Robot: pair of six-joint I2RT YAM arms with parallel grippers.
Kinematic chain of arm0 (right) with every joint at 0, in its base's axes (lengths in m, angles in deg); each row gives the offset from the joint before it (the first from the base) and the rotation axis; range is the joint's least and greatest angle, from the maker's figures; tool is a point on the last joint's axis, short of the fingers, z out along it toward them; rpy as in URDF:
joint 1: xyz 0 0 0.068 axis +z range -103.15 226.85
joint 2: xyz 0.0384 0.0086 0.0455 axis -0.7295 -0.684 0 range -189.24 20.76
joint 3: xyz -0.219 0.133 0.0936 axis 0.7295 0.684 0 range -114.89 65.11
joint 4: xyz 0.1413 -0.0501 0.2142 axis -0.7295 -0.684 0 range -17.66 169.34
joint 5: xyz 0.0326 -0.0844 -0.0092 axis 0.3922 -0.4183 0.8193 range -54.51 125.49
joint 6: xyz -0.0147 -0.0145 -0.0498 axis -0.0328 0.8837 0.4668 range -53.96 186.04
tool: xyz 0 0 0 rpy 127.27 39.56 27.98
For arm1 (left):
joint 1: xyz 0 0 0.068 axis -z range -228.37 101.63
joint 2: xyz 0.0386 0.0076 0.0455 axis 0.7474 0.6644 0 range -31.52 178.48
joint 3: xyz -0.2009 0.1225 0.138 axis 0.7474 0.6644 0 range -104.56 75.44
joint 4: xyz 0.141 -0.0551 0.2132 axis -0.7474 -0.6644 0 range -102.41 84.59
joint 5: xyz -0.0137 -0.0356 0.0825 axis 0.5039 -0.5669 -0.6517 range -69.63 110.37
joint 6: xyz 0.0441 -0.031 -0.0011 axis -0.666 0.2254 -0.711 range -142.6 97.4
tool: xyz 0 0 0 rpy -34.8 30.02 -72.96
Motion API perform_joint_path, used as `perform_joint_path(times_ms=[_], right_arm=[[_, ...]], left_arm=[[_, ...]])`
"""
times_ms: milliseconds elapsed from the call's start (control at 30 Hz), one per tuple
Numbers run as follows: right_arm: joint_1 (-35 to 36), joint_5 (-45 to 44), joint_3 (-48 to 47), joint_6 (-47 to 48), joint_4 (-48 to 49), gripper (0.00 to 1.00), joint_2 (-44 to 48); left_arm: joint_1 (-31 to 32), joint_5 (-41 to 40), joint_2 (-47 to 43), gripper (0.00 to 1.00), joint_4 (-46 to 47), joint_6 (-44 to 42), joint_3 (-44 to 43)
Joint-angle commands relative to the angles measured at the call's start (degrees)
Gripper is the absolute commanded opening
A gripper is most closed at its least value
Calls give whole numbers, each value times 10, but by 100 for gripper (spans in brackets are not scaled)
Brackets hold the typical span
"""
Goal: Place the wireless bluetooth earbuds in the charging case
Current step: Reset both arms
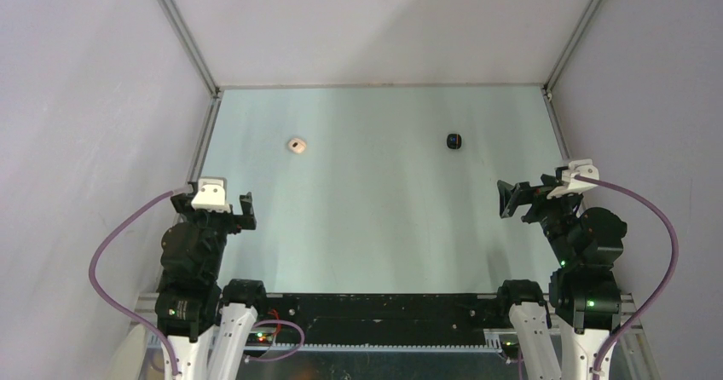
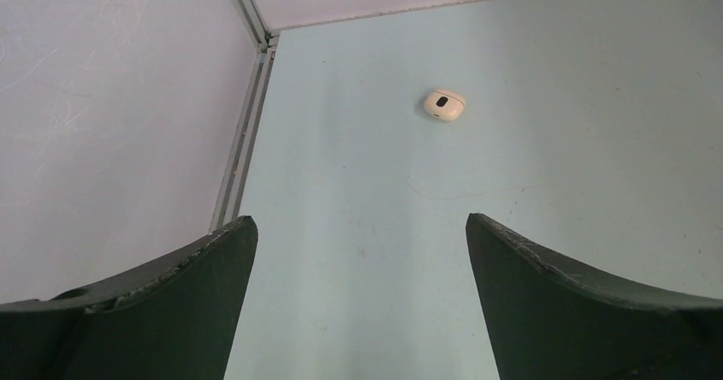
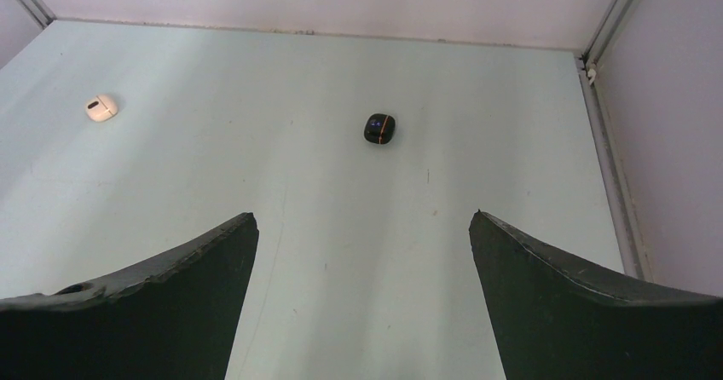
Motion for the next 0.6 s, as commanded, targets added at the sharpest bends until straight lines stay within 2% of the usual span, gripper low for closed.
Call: perform_joint_path(times_ms=[0, 567], right_arm=[[3, 7, 1, 8, 12, 99, -3], [2, 14, 2, 10, 10, 99, 2]], left_arm=[[-6, -10, 4, 99, 22, 10, 1], [-6, -9, 2, 99, 22, 9, 1]])
